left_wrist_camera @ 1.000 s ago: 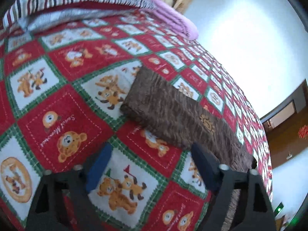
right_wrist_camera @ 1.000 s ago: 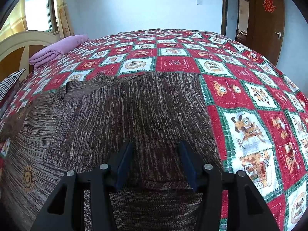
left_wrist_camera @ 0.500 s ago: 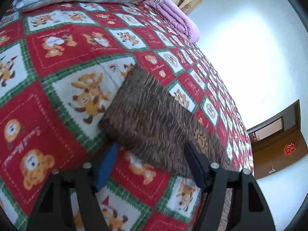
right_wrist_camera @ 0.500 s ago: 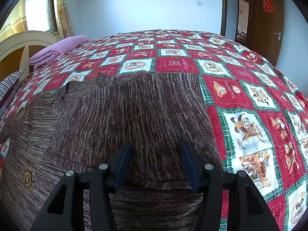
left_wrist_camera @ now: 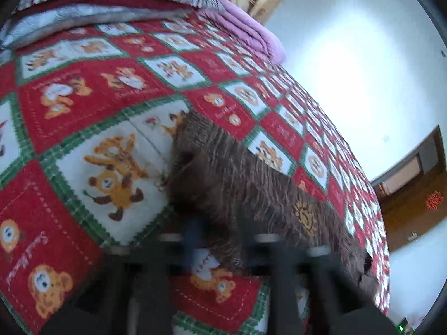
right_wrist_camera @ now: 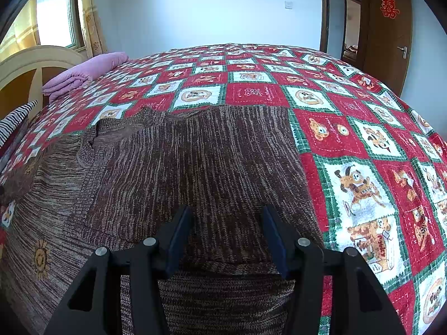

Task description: Fold small clothes

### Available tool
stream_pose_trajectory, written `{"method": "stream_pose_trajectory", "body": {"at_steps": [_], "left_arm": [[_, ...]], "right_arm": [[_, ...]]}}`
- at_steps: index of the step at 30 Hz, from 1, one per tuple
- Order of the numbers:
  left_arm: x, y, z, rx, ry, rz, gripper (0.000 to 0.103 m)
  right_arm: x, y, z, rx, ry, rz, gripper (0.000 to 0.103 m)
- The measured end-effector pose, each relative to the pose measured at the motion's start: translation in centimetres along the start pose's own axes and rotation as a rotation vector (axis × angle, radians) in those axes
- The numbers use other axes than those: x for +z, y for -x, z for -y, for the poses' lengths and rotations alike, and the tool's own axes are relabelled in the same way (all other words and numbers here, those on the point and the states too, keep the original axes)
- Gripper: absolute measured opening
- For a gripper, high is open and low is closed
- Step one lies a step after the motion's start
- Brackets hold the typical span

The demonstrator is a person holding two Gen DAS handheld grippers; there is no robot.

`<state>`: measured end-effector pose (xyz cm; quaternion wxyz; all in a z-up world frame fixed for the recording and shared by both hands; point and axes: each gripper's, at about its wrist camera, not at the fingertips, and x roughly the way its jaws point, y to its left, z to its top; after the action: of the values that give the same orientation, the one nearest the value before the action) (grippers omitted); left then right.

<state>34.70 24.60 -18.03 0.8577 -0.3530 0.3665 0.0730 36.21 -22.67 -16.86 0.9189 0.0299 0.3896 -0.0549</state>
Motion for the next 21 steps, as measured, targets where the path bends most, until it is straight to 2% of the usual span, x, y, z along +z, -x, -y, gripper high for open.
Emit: {"method": "stream_pose_trajectory", "body": {"at_steps": [3,8,17,21], "left_arm": [[0.3,0.7,0.1,0.021,-0.016,0.018,0.006],[0.7,2.5,1.7,0.013,-0.056,0.058,0.006],[1.4,4.7,6.8,-0.041,-0.158,0.1,0.006],[1.1,5.5,9.9,-0.053,-0.236,0.118,0.006]], "right_arm": [[0.0,0.0,0.0,0.0,-0.001,0.001,0.055],[0.1,0.0,0.0,0.002,-0.002,0.002,0.055],[0.2,0.1,0.1,0.006,-0.008,0.006,0.056],[0.1,0.1,0.1,0.007,-0.009,0.008,0.056]]}}
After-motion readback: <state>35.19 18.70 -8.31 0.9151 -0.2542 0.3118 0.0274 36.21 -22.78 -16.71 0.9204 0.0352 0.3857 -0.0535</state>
